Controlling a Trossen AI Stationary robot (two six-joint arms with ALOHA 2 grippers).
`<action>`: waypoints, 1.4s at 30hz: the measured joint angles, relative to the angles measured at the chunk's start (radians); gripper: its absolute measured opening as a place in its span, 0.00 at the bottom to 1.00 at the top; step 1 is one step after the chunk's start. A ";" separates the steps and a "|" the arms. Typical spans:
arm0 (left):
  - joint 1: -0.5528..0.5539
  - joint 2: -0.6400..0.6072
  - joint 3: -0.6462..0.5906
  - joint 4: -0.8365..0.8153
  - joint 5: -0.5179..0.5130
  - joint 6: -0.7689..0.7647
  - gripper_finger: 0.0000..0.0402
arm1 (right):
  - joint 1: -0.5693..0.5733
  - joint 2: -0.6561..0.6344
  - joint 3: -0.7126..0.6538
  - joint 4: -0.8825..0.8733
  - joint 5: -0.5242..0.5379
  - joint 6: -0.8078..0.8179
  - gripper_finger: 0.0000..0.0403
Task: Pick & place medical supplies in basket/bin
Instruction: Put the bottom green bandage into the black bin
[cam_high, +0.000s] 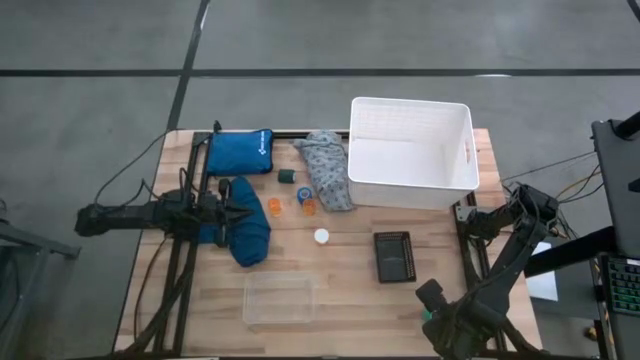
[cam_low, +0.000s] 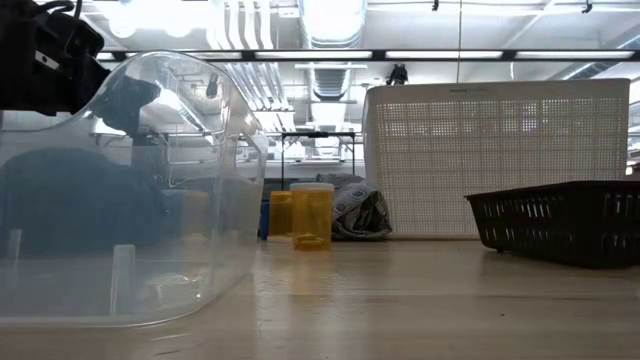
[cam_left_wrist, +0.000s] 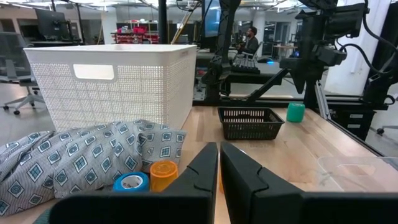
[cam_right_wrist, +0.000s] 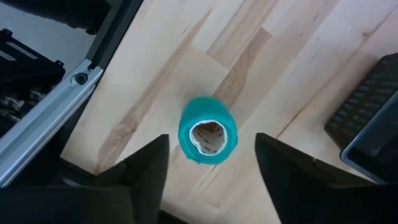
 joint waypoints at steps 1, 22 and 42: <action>0.000 0.000 0.000 0.000 0.000 0.000 0.06 | 0.001 0.000 -0.001 0.007 0.000 0.000 0.63; 0.000 0.000 0.000 0.000 0.000 -0.001 0.06 | 0.023 0.001 -0.156 0.154 0.000 0.020 0.86; 0.000 0.000 0.000 0.000 0.000 -0.004 0.06 | 0.026 0.001 -0.249 0.255 -0.005 0.050 0.80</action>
